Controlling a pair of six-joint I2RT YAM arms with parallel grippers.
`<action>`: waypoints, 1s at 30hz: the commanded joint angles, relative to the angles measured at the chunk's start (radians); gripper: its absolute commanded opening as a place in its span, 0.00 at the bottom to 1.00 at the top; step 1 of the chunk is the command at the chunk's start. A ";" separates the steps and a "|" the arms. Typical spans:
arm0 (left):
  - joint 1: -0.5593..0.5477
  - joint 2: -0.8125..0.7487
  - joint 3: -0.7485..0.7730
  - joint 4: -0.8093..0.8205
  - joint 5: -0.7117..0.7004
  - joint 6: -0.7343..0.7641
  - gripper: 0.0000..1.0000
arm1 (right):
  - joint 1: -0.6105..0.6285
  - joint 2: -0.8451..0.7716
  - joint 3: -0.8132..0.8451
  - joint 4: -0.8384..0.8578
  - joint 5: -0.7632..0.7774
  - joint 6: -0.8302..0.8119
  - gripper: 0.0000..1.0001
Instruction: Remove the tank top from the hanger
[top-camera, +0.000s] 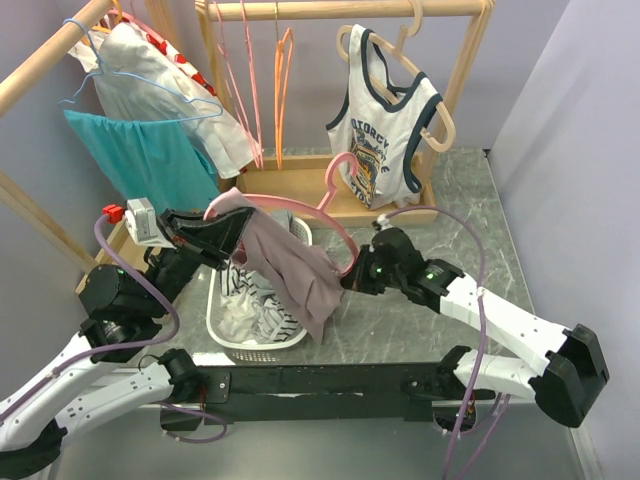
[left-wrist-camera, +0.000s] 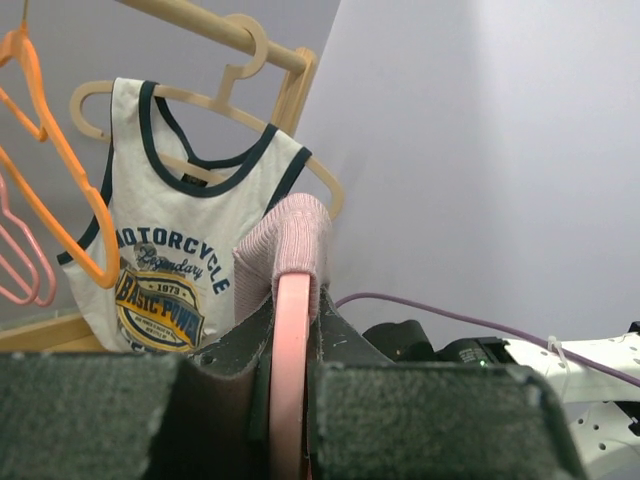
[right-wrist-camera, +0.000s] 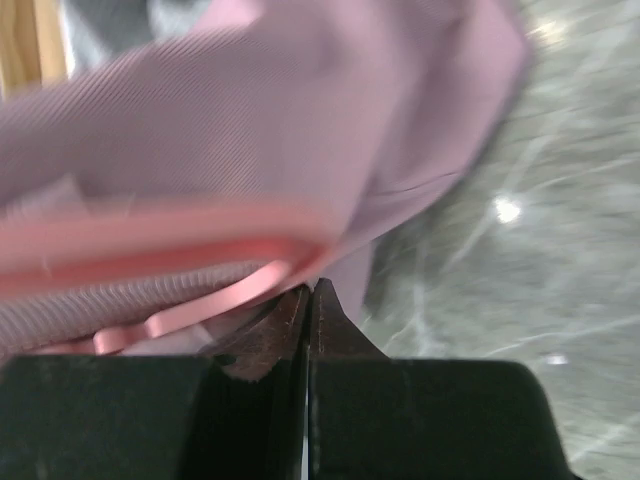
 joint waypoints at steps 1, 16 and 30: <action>0.005 -0.009 0.019 0.278 -0.038 -0.003 0.01 | 0.084 0.022 0.056 -0.036 0.015 -0.031 0.03; 0.003 0.094 0.002 0.138 0.119 -0.109 0.01 | 0.096 -0.249 0.124 -0.161 0.308 -0.030 0.60; 0.000 0.207 -0.061 0.226 0.229 -0.209 0.01 | 0.093 -0.348 0.156 0.026 0.244 0.016 0.64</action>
